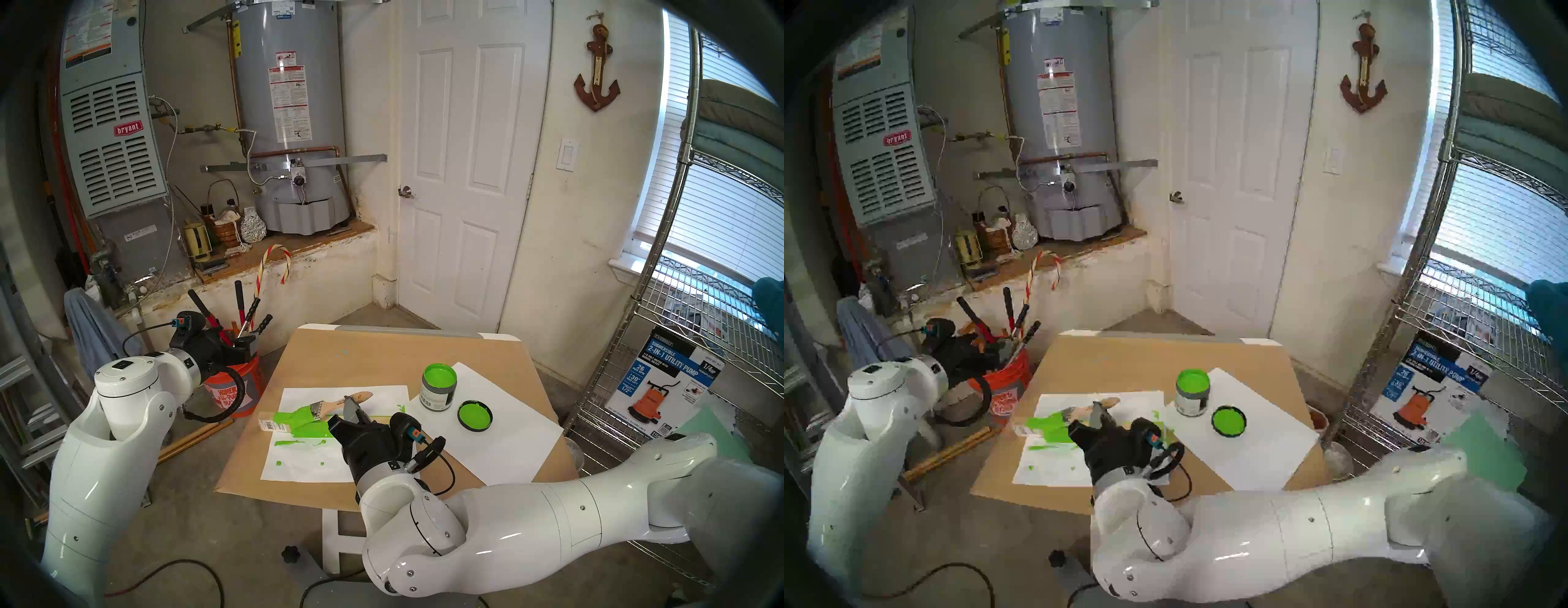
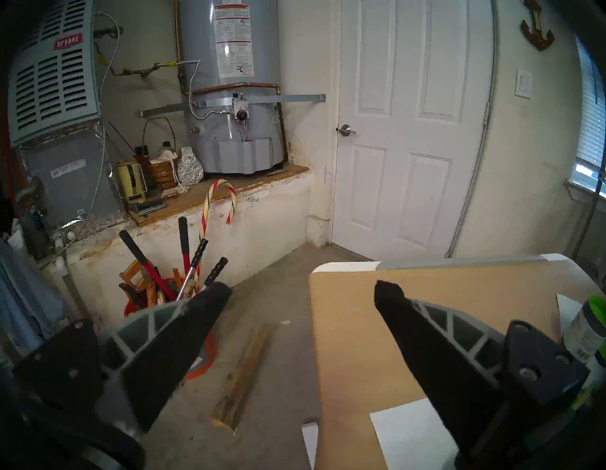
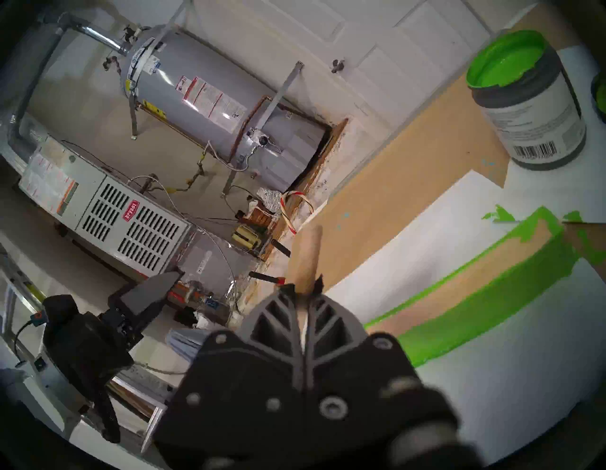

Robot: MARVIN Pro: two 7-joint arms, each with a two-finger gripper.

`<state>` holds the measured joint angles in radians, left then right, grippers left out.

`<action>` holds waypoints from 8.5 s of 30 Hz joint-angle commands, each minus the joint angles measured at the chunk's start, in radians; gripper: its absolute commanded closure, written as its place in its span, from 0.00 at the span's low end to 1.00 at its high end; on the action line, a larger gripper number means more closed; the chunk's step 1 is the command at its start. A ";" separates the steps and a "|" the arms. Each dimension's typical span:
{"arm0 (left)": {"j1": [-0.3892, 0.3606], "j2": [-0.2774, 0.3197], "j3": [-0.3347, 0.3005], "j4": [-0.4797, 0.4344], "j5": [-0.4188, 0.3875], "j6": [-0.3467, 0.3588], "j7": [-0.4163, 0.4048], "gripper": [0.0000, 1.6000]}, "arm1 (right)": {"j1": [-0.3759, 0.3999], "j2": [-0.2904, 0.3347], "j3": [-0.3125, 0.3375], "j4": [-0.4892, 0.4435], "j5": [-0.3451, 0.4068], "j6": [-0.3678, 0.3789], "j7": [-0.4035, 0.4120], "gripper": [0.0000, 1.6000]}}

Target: Pick up brush, dip the brush into paint, and paint the wood

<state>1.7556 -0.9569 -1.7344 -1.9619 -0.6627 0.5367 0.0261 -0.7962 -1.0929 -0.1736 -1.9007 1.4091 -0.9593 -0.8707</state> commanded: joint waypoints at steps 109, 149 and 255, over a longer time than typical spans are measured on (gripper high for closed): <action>-0.007 0.002 -0.012 -0.018 0.002 -0.009 0.002 0.00 | -0.200 0.613 0.119 -0.341 -0.086 -0.001 0.074 1.00; -0.010 0.004 -0.008 -0.012 0.001 -0.006 0.000 0.00 | -0.212 0.396 0.286 -0.385 0.117 0.165 0.344 1.00; -0.007 0.003 -0.012 -0.018 0.002 -0.010 0.002 0.00 | 0.044 -0.156 -0.001 0.048 -0.014 -0.001 -0.084 1.00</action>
<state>1.7545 -0.9553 -1.7344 -1.9621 -0.6627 0.5362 0.0261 -0.7842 -1.2324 -0.1772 -1.8402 1.4174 -0.9561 -0.8752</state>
